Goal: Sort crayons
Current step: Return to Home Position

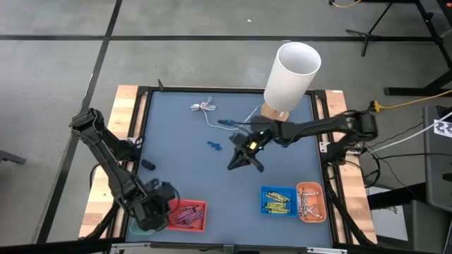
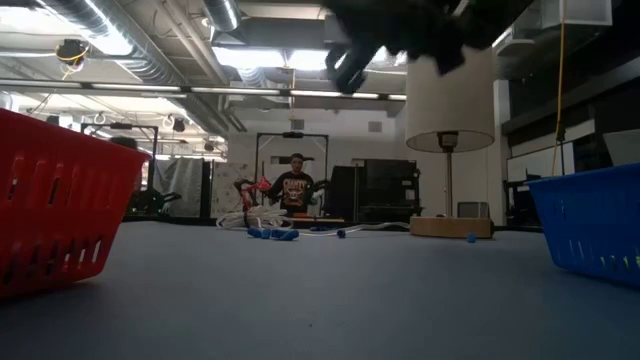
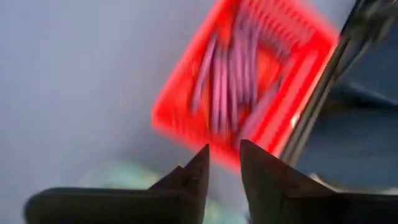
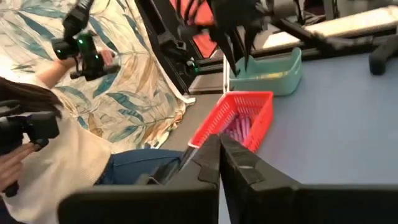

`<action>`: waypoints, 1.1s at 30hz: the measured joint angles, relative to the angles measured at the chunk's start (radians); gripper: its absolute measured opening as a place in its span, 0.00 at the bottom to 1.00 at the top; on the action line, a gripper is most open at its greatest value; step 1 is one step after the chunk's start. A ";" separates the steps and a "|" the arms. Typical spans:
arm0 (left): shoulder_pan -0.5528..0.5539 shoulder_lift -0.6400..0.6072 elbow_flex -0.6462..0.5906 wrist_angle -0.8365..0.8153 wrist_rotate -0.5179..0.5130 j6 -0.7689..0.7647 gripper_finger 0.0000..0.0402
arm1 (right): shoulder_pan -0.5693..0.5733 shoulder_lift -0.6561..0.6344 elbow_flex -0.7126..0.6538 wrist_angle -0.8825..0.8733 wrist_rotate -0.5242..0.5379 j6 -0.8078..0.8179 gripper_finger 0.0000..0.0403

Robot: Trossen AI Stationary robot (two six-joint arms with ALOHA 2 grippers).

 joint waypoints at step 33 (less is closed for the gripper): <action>0.658 -0.486 -0.128 0.394 -0.239 1.524 0.00 | 0.000 -1.010 -0.171 -0.738 0.595 -0.267 0.01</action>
